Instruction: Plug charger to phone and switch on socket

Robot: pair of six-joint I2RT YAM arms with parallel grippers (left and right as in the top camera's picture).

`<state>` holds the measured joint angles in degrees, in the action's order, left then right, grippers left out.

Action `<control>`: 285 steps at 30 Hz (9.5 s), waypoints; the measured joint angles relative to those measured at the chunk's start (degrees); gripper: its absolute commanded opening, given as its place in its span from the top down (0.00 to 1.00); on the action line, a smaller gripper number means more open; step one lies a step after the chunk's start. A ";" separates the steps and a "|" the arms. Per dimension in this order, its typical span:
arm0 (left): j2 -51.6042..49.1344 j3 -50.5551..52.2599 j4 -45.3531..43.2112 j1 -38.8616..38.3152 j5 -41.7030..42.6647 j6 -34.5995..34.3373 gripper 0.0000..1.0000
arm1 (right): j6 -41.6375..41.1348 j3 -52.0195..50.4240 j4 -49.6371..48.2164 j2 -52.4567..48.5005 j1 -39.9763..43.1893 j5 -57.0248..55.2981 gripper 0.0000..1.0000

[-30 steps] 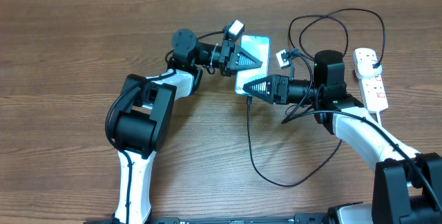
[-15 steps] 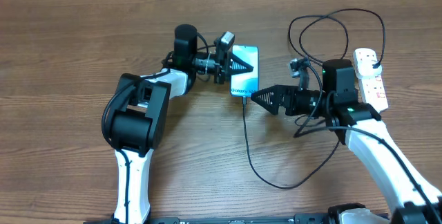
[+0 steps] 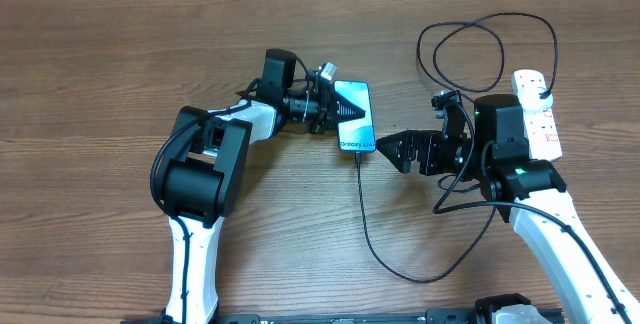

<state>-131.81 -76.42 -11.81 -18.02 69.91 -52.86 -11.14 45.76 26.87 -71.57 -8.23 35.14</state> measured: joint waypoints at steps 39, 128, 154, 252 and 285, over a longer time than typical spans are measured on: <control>4.24 -6.99 38.36 -1.46 -21.81 17.92 0.34 | 2.12 0.00 2.93 0.04 -0.02 -1.55 0.00; 33.88 -25.31 88.37 0.52 -66.14 30.84 0.00 | -3.67 20.72 -8.72 -26.36 37.11 -33.51 0.96; 33.88 -25.31 88.30 0.52 -66.12 30.84 0.00 | -3.82 20.72 -9.55 -37.70 40.33 -23.21 0.96; 34.07 -25.31 89.61 0.50 -65.61 30.01 0.00 | 1.42 50.23 57.44 5.62 -2.80 -19.54 0.00; 95.65 17.97 76.50 -30.62 -89.26 18.58 0.00 | -1.07 8.72 36.89 38.58 -2.80 -23.30 0.00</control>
<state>-36.16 -58.46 64.69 -48.64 -19.35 -34.28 -12.21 54.48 63.77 -32.99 -11.03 11.84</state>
